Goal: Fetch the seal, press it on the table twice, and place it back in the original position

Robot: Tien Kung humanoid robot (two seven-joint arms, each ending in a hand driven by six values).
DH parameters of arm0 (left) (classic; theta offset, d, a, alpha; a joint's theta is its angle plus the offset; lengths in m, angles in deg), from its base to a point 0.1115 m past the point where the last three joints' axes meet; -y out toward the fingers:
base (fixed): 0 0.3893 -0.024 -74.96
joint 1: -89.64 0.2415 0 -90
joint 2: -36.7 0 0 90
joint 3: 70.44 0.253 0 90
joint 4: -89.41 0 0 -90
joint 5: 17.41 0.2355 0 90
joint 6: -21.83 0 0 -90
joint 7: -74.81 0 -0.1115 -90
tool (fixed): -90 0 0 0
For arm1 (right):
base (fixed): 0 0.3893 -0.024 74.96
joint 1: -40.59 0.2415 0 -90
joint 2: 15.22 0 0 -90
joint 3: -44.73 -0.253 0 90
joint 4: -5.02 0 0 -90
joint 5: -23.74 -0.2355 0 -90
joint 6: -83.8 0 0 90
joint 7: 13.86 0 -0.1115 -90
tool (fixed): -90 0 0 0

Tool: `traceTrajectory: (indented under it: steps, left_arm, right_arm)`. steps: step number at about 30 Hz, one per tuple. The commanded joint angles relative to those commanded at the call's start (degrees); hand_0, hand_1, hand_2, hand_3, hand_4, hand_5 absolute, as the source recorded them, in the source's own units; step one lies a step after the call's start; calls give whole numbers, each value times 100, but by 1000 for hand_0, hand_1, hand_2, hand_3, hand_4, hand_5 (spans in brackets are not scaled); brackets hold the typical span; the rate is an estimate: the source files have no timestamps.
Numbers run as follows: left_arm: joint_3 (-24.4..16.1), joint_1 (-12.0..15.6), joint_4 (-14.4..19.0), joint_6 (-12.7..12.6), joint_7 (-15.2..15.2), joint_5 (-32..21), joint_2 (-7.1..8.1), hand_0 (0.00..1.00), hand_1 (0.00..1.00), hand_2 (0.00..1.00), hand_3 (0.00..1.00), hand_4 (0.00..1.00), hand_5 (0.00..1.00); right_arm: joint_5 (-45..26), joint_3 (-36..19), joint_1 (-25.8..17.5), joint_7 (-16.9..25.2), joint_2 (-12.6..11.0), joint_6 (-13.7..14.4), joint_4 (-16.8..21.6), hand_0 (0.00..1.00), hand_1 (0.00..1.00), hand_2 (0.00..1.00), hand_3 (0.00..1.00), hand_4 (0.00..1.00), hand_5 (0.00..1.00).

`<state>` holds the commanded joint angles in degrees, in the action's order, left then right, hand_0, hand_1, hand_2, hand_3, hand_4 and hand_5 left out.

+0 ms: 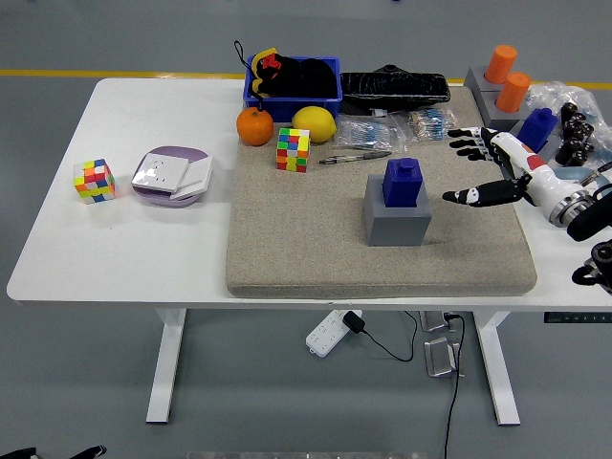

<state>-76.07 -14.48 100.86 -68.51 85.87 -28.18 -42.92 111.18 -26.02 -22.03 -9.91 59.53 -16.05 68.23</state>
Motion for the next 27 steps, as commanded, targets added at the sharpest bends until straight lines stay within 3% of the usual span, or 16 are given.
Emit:
traceTrajectory:
  steps: [27]
  left_arm:
    - [-10, -27, 11, 8, 5, 64, 2, 812, 784, 762, 798, 679, 421]
  right_arm:
    - [-413, 472, 465, 239, 364, 144, -775, 830, 772, 777, 824, 998, 25]
